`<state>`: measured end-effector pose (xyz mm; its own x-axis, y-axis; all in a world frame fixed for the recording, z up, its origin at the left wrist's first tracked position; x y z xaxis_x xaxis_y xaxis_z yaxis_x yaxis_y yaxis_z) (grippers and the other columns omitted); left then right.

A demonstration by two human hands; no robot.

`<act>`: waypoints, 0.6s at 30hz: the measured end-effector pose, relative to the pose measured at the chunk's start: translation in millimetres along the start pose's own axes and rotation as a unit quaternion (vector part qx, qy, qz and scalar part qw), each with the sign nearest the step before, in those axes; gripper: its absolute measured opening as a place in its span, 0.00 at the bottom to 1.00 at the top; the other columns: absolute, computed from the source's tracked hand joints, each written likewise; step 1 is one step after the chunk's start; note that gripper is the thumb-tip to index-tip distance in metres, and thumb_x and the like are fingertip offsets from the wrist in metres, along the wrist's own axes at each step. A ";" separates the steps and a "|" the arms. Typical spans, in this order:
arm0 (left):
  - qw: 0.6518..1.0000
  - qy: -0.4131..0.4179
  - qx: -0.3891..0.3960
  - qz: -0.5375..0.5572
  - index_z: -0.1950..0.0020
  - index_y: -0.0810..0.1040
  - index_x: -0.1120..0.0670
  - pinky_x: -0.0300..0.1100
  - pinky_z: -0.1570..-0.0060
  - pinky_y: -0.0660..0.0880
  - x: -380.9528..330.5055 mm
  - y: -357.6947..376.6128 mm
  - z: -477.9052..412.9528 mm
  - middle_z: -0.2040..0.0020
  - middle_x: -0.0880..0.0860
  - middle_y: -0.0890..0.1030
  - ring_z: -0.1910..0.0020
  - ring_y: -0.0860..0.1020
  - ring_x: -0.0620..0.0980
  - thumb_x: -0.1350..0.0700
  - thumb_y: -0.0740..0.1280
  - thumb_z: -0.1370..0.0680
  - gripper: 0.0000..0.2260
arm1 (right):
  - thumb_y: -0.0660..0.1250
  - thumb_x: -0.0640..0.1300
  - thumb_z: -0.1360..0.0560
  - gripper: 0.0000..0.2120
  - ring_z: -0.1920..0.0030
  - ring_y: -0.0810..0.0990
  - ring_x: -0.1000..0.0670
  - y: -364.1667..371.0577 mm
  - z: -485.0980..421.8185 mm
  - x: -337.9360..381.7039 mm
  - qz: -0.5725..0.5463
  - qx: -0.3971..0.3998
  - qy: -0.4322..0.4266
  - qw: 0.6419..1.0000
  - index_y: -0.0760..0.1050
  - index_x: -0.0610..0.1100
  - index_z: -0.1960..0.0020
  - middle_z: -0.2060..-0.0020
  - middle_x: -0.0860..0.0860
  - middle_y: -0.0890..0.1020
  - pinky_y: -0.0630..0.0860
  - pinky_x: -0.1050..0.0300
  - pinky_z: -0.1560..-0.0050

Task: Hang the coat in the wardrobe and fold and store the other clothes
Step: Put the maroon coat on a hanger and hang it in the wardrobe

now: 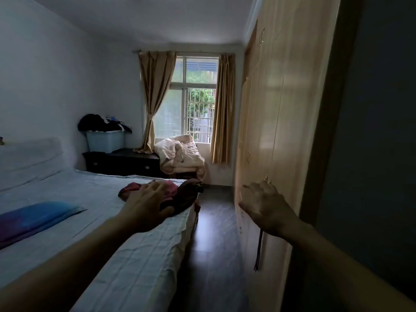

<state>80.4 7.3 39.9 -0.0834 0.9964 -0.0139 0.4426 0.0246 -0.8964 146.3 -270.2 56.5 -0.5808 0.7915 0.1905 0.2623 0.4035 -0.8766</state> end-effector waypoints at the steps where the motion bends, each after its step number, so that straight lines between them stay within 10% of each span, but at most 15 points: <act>1: 1.000 -0.001 0.016 -0.004 0.24 0.60 0.47 0.51 0.39 0.72 -2.7 8.0 -2.4 0.25 0.52 0.66 0.31 0.69 0.54 0.38 0.65 0.24 0.32 | 0.59 0.60 0.21 0.29 0.27 0.63 0.48 4.1 -3.1 -3.4 -0.008 0.002 -0.002 1.000 0.60 0.51 0.24 0.26 0.50 0.65 0.64 0.53 0.32; 18: 0.999 -0.010 0.019 0.030 0.24 0.60 0.45 0.55 0.38 0.71 90.2 120.6 -194.1 0.26 0.50 0.67 0.30 0.68 0.54 0.33 0.59 0.26 0.33 | 0.59 0.62 0.21 0.29 0.28 0.66 0.50 108.7 -200.7 -43.6 0.034 0.014 0.006 0.999 0.61 0.51 0.24 0.26 0.51 0.66 0.62 0.57 0.31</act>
<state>299.5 115.8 16.5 -0.0768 0.9941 -0.0764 0.4123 -0.0381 -0.9102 354.8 -168.8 41.6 -0.5527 0.8223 0.1352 0.2787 0.3352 -0.9000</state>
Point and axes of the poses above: each hand's wrist, its own z-axis away from the middle knuckle, its own y-axis out of the palm, x = y × z, the point moved 9 cm from there along -z, towards the middle knuckle
